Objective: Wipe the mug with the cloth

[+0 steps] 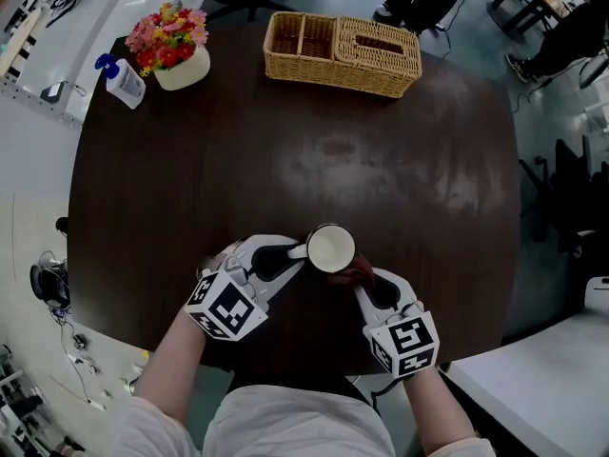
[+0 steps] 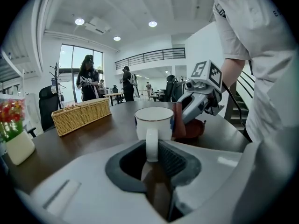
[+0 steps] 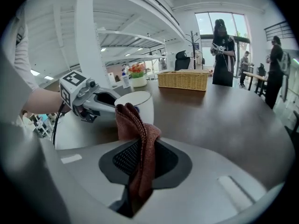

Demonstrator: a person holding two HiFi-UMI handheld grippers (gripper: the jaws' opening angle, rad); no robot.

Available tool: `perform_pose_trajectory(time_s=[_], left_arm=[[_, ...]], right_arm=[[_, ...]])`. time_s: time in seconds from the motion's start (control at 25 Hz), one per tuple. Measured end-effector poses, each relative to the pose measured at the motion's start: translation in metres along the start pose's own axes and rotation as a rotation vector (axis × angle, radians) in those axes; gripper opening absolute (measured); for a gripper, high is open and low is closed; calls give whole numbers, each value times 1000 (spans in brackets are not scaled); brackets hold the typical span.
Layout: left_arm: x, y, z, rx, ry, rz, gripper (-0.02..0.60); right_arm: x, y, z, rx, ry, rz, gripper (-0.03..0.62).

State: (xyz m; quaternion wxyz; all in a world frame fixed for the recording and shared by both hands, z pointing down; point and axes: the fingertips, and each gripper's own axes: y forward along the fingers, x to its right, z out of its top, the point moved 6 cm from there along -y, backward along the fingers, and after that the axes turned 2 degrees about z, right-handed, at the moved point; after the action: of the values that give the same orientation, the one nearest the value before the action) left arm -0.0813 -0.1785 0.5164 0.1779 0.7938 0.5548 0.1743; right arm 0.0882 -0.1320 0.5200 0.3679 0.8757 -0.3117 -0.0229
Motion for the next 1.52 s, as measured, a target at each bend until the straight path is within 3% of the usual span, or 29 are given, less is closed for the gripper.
perform_pose_trajectory(time_s=[0.2,0.32,0.6,0.8,1.08,1.36,1.52], left_arm=[[1,-1,0,-6,0,3,77],[0,-1,1,-12,-3,0,77],[0,-1,1,-12,-33,10,77],[-1,-1,2,-23,-41,21,77],[-1,1,2,-49,-40,47,77],[-1,1,2,-57,-12,43,77],[-5,2,4,-76,34,21,77]], right_arm=[[39,-12,17,54,31,-122,83],[54,-6,36,94,30,-143,83],[39,27,48,34,-106,-3,83],[17,27,34,-44,-211,28,83],[-2,11,15,-18,-112,69,83],[-10,-7,7,-5,-110,121,83],[19,-14,22,17,-172,88,83]])
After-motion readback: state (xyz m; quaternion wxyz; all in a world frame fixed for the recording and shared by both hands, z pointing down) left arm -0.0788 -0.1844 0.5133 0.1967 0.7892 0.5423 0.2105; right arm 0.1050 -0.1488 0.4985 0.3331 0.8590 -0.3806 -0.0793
